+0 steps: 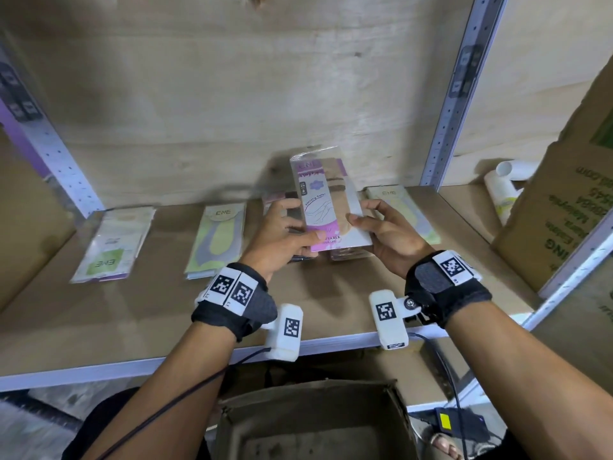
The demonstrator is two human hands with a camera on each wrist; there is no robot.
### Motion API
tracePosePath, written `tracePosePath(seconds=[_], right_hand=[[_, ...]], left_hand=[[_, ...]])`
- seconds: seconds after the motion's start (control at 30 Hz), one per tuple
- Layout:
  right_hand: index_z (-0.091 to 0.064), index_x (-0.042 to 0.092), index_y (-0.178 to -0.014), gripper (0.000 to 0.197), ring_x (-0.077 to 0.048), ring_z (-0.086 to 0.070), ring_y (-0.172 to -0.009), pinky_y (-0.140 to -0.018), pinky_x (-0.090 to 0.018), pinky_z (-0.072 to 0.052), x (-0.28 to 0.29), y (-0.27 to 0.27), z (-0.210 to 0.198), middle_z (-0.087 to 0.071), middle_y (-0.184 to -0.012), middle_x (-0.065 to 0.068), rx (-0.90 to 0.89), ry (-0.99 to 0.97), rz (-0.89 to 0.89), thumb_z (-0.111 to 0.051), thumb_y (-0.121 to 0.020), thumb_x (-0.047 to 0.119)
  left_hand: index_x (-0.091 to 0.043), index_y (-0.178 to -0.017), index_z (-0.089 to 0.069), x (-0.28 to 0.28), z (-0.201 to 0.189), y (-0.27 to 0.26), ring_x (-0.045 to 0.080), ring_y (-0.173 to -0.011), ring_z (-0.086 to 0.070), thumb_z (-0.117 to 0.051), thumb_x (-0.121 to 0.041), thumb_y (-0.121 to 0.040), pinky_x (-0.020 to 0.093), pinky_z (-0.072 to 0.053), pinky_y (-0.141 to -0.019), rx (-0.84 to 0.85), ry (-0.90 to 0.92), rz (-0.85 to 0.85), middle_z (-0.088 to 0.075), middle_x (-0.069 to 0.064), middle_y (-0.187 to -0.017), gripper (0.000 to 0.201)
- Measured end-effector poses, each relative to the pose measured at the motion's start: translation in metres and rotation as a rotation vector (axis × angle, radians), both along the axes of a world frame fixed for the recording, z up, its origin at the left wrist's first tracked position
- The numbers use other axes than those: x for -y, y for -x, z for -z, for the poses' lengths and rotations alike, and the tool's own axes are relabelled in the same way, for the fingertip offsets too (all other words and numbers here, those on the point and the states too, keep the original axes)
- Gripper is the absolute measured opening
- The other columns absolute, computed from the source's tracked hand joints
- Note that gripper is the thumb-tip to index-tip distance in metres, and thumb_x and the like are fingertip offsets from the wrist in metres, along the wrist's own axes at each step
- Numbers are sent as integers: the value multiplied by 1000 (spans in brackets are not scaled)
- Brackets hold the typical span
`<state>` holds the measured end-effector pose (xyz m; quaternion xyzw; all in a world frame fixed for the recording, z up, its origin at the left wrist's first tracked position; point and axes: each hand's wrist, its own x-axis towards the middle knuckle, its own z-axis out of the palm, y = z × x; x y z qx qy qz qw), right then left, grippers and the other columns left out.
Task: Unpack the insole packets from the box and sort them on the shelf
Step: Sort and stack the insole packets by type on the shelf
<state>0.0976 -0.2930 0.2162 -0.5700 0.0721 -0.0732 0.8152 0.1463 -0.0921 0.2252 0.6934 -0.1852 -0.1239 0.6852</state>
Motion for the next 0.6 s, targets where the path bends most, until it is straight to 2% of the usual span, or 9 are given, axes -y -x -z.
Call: tracePosePath(seconds=[0.1,0.17,0.2,0.27,0.33,0.4,0.47,0.53,0.6], right_hand=[[-53,16,-103,27,-28,-69,-90,-83,-47,-55,-5,-1,1,-72,-97,-15,-6,11,-17,-66,-87,-2],[-53,15,-104,28,-32,-67,-95,-88,-52,-53,-7,-1,0,-72,-100,-16,-10,22,-18,-67,-87,-2],[-54,15,-104,27,-34,-66,-98,-91,-56,-51,-8,0,-1,-71,-102,-18,-11,28,-17,-67,-87,-1],[-55,15,-101,25,-36,-65,-99,-92,-60,-49,-8,3,-2,-70,-104,-20,-9,34,-18,-67,-87,-1],[-54,16,-101,26,-35,-65,-98,-91,-59,-49,-7,6,-2,-71,-101,-17,-8,30,-14,-66,-87,-2],[-53,16,-101,27,-34,-66,-97,-86,-55,-53,-5,8,-2,-72,-99,-13,-5,24,-16,-66,-87,-2],[-54,17,-98,24,-35,-67,-97,-86,-55,-53,-4,9,-3,-73,-99,-13,0,33,-16,-66,-87,-2],[-54,18,-96,24,-36,-67,-100,-88,-56,-53,-3,10,-3,-72,-104,-16,-4,41,-18,-66,-87,-1],[-53,18,-96,24,-35,-68,-99,-78,-52,-59,-2,11,-3,-71,-107,-17,-6,37,-27,-66,-87,0]], left_hand=[[-14,-127,-51,-10,1,-8,15,-74,-74,-77,-13,-84,26,-59,-59,12,-42,-46,-70,14,-101,50],[-11,-120,-59,-22,2,-23,16,-65,-73,-73,-19,-88,23,-57,-57,43,-57,-141,-72,14,-96,36],[-10,-115,-64,-31,2,-32,16,-67,-73,-71,-18,-89,23,-56,-58,90,-86,-239,-73,14,-96,29],[-10,-106,-72,-56,6,-53,22,-85,-72,-68,-16,-89,27,-54,-75,226,-298,-503,-74,12,-101,19],[-12,-105,-75,-84,12,-70,30,-108,-65,-67,-19,-86,35,-49,-97,205,-585,-670,-73,10,-113,22],[-10,-112,-71,-105,19,-80,36,-118,-58,-68,-25,-84,43,-42,-107,29,-846,-632,-67,14,-123,32],[-4,-119,-65,-116,21,-81,40,-118,-56,-69,-33,-83,45,-41,-107,-84,-1031,-550,-63,19,-126,47],[-1,-125,-61,-122,20,-80,37,-119,-56,-71,-37,-84,42,-43,-104,-120,-1046,-516,-60,19,-130,55],[-2,-130,-58,-126,22,-77,33,-122,-56,-72,-38,-86,38,-45,-102,-163,-1027,-489,-58,17,-134,58]])
